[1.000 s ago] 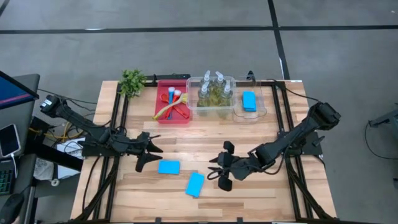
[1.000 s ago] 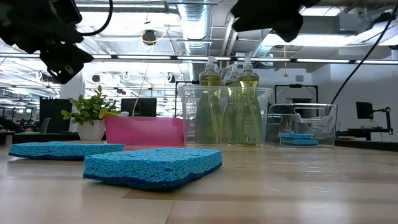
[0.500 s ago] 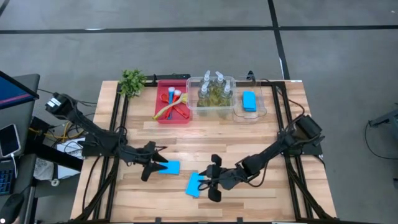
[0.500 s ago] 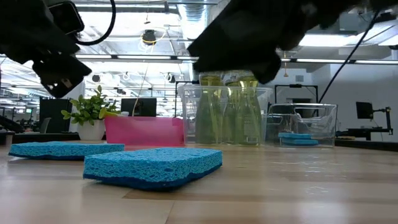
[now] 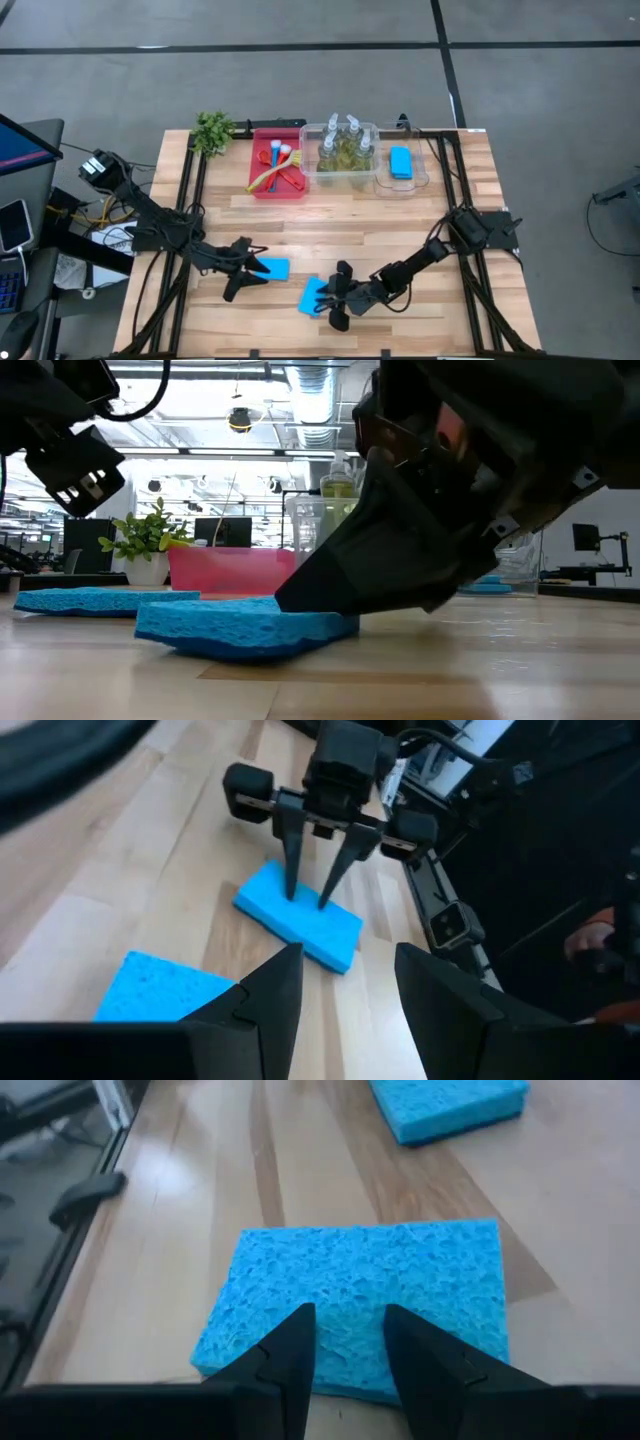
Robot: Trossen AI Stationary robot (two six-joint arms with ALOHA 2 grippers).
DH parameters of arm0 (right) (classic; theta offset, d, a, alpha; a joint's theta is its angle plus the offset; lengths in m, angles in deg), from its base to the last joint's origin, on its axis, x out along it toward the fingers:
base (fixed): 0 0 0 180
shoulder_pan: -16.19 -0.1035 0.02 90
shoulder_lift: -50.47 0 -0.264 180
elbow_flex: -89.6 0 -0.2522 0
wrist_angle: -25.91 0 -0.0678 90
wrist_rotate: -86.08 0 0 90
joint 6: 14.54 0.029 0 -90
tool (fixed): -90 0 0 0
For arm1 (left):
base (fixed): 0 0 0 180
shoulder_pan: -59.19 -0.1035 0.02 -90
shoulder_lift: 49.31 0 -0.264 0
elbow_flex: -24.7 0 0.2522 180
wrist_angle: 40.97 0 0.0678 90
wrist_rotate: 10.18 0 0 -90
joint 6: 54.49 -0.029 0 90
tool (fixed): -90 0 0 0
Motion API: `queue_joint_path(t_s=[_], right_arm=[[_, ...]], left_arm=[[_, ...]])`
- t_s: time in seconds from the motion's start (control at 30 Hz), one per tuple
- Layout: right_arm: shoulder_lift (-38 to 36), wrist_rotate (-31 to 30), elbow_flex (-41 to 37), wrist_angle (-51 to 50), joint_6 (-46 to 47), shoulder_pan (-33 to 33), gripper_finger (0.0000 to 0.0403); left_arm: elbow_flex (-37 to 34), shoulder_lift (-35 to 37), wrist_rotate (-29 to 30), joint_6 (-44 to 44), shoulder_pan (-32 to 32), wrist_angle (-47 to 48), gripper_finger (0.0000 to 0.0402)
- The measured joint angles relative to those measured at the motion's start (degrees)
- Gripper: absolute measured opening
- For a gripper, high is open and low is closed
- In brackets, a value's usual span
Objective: Pick & Place Kitchen Sink Supplies
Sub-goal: Put the blue dishwashing sponge into the transparent bin
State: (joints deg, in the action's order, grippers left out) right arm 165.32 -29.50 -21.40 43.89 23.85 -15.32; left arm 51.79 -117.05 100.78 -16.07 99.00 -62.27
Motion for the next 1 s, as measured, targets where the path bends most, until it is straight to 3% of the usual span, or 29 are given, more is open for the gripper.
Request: queue_joint_path(t_s=[0.17,0.33,0.43,0.73,1.0], right_arm=[[1.34,-0.41,0.07,-0.18,4.16,-0.39,0.0118],[-0.14,-1.79,-0.04,-1.04,0.14,-0.79,0.0118],[-1.87,-5.96,-0.2,-4.48,-2.5,-0.79,0.0118],[-10.73,-18.12,-0.34,-33.49,7.83,0.63,0.0118],[-17.6,-19.74,-0.33,-62.09,31.79,2.33,0.0118]], left_arm=[[0.0,0.02,0.45,0.04,0.02,-0.2,0.0163],[0.0,0.04,0.45,0.04,0.02,-0.85,0.0163],[0.0,0.04,0.45,0.04,0.02,-1.05,0.0163],[0.0,0.06,0.43,0.04,0.02,-1.45,0.0163],[0.0,0.06,1.27,0.04,0.02,-1.45,0.0163]])
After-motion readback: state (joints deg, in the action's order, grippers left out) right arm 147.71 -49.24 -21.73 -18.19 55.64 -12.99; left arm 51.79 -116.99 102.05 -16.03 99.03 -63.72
